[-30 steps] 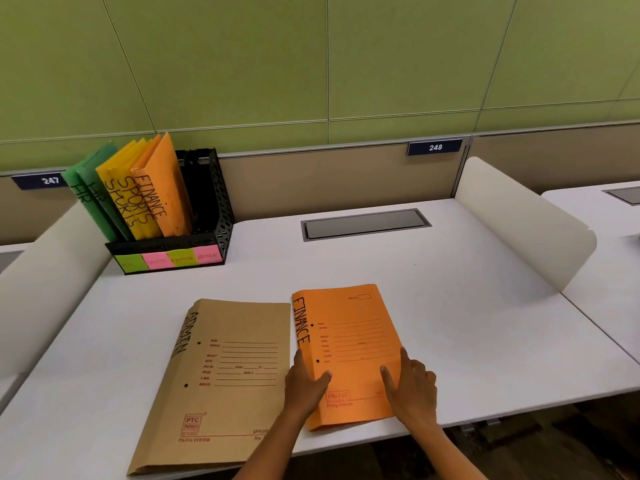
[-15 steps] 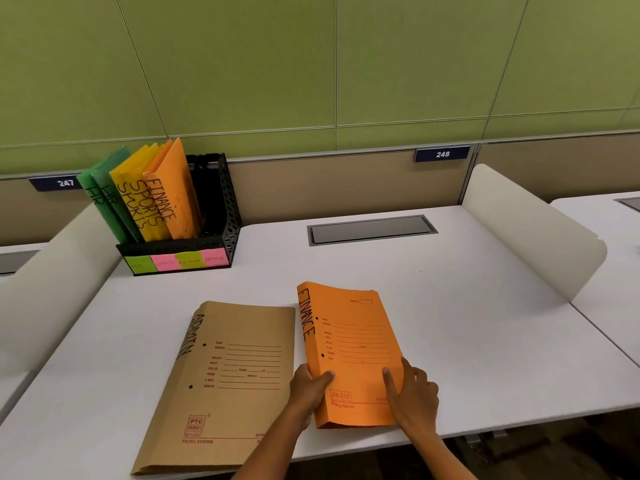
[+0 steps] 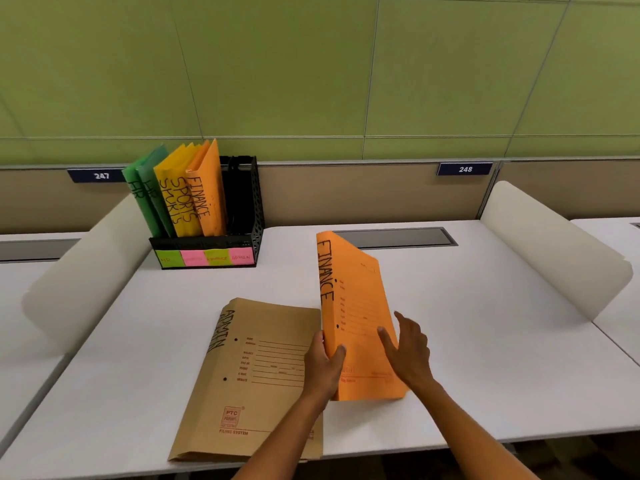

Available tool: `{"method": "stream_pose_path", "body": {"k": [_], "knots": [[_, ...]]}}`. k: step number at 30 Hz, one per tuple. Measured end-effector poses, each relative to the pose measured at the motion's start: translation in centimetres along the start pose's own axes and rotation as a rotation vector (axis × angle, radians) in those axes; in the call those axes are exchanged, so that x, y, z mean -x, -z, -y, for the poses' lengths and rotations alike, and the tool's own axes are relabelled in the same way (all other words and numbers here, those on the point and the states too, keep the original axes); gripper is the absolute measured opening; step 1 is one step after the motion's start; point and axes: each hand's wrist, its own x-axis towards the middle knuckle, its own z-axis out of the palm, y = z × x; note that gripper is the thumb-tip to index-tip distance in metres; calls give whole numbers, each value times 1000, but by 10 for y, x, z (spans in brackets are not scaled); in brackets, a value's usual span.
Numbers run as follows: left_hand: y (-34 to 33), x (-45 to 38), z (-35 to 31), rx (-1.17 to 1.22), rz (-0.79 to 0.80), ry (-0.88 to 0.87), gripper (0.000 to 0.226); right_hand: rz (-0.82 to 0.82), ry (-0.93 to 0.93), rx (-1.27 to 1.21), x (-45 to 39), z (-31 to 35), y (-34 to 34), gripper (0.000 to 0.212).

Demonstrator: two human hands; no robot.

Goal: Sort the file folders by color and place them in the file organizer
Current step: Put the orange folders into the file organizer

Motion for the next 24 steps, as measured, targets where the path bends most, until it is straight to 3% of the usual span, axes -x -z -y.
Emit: {"method": "stream_pose_path", "body": {"k": [13, 18, 24], "knots": [[115, 4, -29, -156, -214, -277, 18, -112, 688, -137, -19, 254, 42, 71], [164, 7, -28, -208, -291, -383, 27, -103, 779, -92, -18, 340, 56, 70], [213, 3, -9, -194, -305, -406, 28, -54, 859, -36, 2, 397, 44, 48]]}}
